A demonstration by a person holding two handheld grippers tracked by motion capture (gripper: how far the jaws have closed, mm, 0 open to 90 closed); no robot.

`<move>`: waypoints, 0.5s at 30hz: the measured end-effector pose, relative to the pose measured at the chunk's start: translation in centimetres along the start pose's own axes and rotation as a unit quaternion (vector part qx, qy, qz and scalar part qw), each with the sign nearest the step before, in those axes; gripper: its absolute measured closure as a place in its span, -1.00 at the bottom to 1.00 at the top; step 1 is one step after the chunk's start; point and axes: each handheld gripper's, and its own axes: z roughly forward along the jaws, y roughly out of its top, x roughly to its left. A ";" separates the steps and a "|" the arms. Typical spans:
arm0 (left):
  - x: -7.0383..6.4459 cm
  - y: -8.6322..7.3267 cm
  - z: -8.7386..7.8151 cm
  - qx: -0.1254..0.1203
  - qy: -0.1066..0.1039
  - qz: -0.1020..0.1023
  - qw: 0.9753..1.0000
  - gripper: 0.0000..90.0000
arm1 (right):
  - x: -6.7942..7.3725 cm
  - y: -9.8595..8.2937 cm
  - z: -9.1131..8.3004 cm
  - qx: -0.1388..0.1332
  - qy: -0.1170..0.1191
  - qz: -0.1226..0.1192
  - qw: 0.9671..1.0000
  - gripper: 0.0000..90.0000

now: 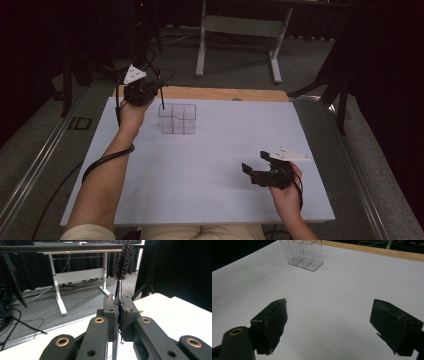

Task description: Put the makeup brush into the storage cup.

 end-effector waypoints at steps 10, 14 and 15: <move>-0.1 -0.6 0.4 0.021 0.008 0.000 1.000 0.85 | 0.0 -0.1 0.0 0.002 0.000 0.001 1.000 -0.68; -0.5 -0.5 0.5 0.042 0.017 -0.001 0.999 0.27 | 0.0 0.0 0.0 0.001 -0.001 0.000 1.000 -0.68; -0.8 -0.4 0.5 0.048 0.033 0.000 0.998 0.13 | 0.0 0.0 0.0 0.001 -0.001 0.000 1.000 -0.68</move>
